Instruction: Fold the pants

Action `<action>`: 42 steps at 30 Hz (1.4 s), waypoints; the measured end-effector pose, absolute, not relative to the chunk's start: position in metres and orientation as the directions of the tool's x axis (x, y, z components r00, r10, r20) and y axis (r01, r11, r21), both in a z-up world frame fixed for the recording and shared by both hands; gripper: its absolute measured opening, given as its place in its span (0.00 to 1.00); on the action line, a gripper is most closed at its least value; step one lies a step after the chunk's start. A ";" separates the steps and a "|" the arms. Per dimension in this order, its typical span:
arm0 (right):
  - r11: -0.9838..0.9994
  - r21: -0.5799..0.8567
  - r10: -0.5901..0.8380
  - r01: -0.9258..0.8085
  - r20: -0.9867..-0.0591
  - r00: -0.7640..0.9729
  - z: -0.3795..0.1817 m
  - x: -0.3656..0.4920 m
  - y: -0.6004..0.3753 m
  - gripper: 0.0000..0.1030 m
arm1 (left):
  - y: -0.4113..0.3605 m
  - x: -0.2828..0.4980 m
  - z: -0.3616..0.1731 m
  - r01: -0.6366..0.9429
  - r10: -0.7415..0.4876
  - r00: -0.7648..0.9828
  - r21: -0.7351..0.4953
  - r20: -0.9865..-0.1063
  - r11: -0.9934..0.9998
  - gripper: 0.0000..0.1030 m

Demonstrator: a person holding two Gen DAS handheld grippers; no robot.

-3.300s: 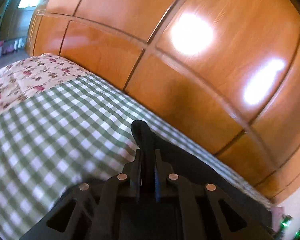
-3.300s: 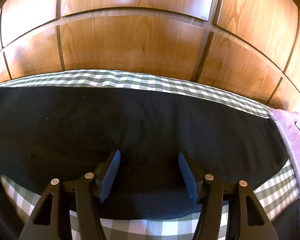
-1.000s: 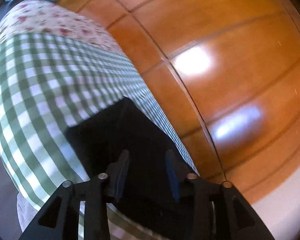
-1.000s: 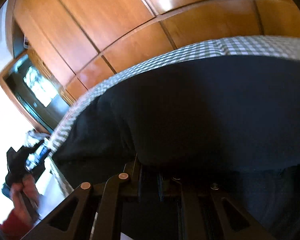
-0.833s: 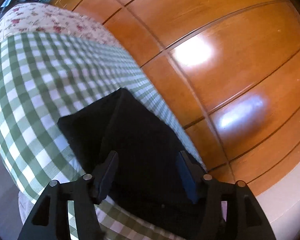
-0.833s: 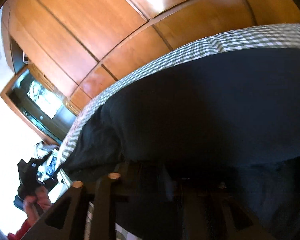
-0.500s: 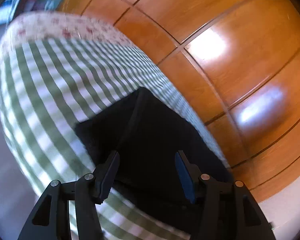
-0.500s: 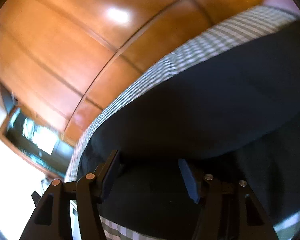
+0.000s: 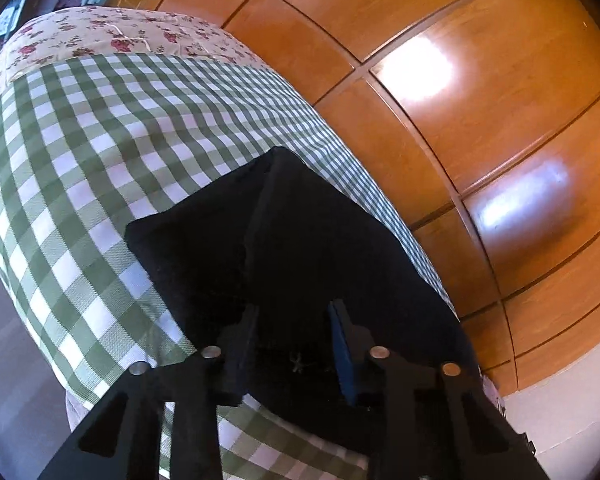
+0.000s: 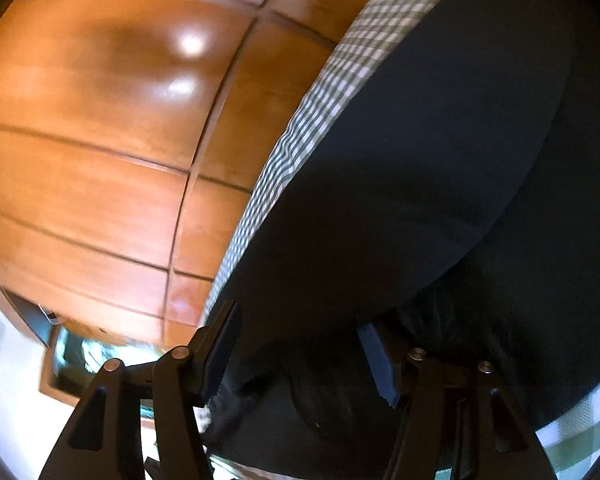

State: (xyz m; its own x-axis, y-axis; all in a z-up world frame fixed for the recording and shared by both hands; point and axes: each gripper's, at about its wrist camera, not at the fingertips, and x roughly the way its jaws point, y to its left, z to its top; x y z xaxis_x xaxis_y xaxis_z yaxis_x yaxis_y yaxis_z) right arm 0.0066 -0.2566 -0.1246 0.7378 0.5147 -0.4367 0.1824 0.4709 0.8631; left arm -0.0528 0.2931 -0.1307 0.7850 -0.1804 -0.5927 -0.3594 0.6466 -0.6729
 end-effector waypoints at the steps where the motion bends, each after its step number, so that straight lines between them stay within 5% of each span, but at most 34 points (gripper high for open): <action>1: 0.471 0.863 0.508 0.185 -0.436 0.743 -0.124 0.005 -0.259 0.47 | 0.292 -0.051 -0.130 -0.355 -0.188 0.780 -0.668 -0.598 0.653 0.21; 2: 0.485 0.853 0.494 0.192 -0.449 0.745 -0.123 0.005 -0.261 0.36 | 0.292 -0.049 -0.129 -0.349 -0.195 0.775 -0.664 -0.601 0.661 0.16; 3: 0.516 0.831 0.475 0.208 -0.480 0.738 -0.122 0.005 -0.262 0.10 | 0.292 -0.048 -0.126 -0.341 -0.197 0.777 -0.663 -0.597 0.666 0.15; 4: 0.541 0.812 0.464 0.218 -0.504 0.728 -0.122 0.007 -0.264 0.07 | 0.292 -0.047 -0.121 -0.330 -0.197 0.786 -0.666 -0.587 0.669 0.15; 12: 0.655 0.755 0.474 0.009 -0.420 0.774 -0.059 -0.016 -0.259 0.07 | 0.339 -0.058 -0.073 -0.247 -0.183 0.896 -0.795 -0.406 0.555 0.13; 16: 0.705 0.706 0.513 -0.070 -0.438 0.738 -0.051 -0.036 -0.243 0.07 | 0.352 -0.068 -0.090 -0.339 -0.124 0.861 -0.739 -0.493 0.582 0.13; 20: 0.821 0.571 0.444 -0.028 -0.605 0.661 -0.087 -0.047 -0.224 0.07 | 0.357 -0.068 -0.146 -0.455 -0.159 0.773 -0.712 -0.614 0.534 0.14; 23: 0.842 0.539 0.416 -0.002 -0.648 0.638 -0.108 -0.052 -0.224 0.07 | 0.358 -0.075 -0.153 -0.422 -0.173 0.805 -0.753 -0.568 0.506 0.16; 27: 0.814 0.581 0.441 0.004 -0.622 0.647 -0.113 -0.051 -0.229 0.10 | 0.362 -0.078 -0.151 -0.405 -0.166 0.834 -0.789 -0.526 0.461 0.36; 34: 0.755 0.647 0.397 0.108 -0.582 0.710 -0.106 -0.056 -0.267 0.47 | 0.353 -0.076 -0.149 -0.417 -0.153 0.835 -0.789 -0.529 0.451 0.38; 38: 0.739 0.637 0.272 0.219 -0.580 0.768 -0.105 -0.070 -0.309 0.48 | 0.347 -0.073 -0.153 -0.398 -0.172 0.849 -0.819 -0.500 0.414 0.44; 42: 0.660 0.688 0.195 0.300 -0.543 0.817 -0.110 -0.066 -0.358 0.48 | 0.341 -0.068 -0.151 -0.402 -0.162 0.843 -0.800 -0.514 0.445 0.35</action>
State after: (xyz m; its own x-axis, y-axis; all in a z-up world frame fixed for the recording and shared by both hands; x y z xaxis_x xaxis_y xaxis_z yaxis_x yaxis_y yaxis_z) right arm -0.0665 -0.3579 -0.1100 0.8165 0.1952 -0.5433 0.3002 0.6603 0.6884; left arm -0.0684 0.3407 -0.1507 0.8426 -0.1617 -0.5136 -0.4022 0.4451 -0.8001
